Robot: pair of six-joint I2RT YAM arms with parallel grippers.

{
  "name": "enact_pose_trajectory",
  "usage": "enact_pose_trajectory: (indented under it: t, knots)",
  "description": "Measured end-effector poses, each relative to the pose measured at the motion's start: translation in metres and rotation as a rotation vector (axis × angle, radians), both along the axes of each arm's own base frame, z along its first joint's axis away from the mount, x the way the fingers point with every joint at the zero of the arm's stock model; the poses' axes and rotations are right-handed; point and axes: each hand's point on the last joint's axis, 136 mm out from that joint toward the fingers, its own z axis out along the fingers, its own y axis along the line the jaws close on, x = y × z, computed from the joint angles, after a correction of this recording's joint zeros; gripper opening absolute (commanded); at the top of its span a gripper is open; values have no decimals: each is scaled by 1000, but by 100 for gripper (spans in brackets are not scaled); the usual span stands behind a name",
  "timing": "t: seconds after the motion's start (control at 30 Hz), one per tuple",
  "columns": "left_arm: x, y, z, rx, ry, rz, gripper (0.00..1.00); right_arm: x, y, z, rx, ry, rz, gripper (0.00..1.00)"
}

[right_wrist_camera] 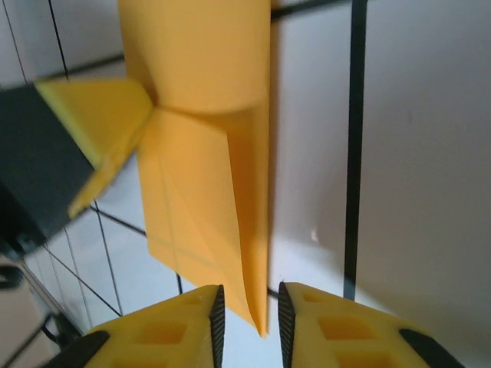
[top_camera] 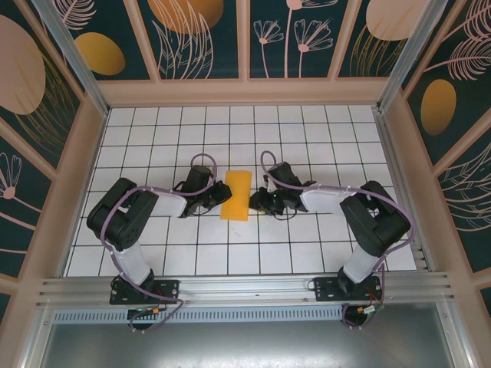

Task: Fold a paper plane with a square sheet of paper (pick it up from the middle)
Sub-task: Fold the triangle a second time at the center of the table, then turn over the paper at the center of the table.

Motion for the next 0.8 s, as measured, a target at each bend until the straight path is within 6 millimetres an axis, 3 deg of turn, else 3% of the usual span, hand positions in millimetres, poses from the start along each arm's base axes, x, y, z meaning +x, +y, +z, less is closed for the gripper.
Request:
enact_pose_trajectory:
  t: [0.23, 0.47, 0.8]
  knots:
    - [0, 0, 0, 0, 1, -1, 13, 14, 7, -7, 11, 23, -39, 30]
    - [0, -1, 1, -2, 2, -4, 15, 15, 12, -17, 21, 53, -32, 30]
    - [-1, -2, 1, -7, 10, -12, 16, 16, 17, -15, 55, 63, -31, 28]
